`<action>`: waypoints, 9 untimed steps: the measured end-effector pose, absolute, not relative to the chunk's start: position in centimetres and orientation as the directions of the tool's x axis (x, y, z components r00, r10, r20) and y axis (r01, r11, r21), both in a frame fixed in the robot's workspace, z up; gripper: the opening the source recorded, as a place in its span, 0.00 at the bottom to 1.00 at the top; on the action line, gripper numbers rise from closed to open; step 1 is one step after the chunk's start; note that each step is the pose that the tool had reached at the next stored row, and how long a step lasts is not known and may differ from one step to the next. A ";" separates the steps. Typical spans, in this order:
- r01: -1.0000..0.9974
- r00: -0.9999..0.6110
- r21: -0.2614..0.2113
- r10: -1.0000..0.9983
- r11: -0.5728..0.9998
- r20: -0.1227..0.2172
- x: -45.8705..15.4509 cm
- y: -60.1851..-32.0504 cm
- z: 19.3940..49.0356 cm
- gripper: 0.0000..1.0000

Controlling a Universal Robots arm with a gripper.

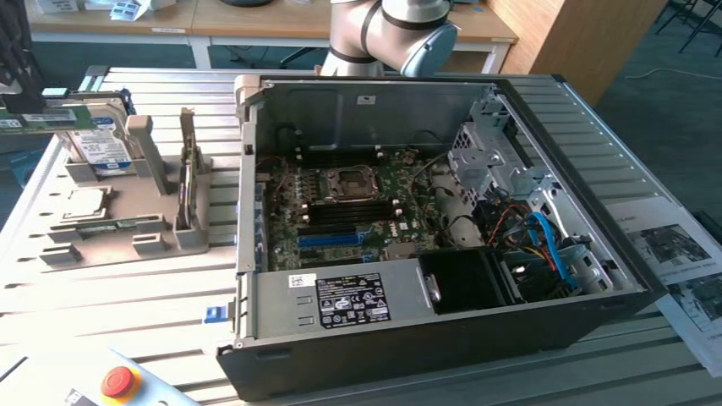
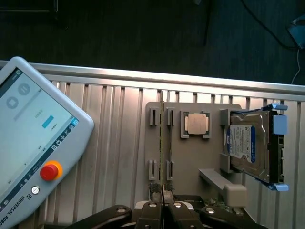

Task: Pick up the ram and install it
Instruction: 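Pick up the ram and move it above insertion slot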

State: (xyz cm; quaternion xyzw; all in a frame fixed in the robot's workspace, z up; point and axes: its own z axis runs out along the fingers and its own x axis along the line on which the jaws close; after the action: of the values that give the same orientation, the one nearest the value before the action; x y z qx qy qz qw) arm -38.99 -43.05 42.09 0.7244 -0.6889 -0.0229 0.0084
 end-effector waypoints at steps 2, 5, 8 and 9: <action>-0.998 0.050 0.046 -0.999 -0.051 -0.022 -38.8 -43.1 42.1 0.11; -0.997 0.049 0.050 -0.999 -0.050 -0.022 -38.1 -43.1 42.1 0.11; -0.997 0.049 0.055 -0.999 -0.051 -0.022 -37.4 -43.1 42.1 0.11; -0.997 0.049 0.057 -0.999 -0.051 -0.022 -37.1 -43.1 42.1 0.11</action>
State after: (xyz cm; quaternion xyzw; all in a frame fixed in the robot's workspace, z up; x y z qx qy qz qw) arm -37.08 -43.15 42.13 0.7242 -0.6889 -0.0276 0.0128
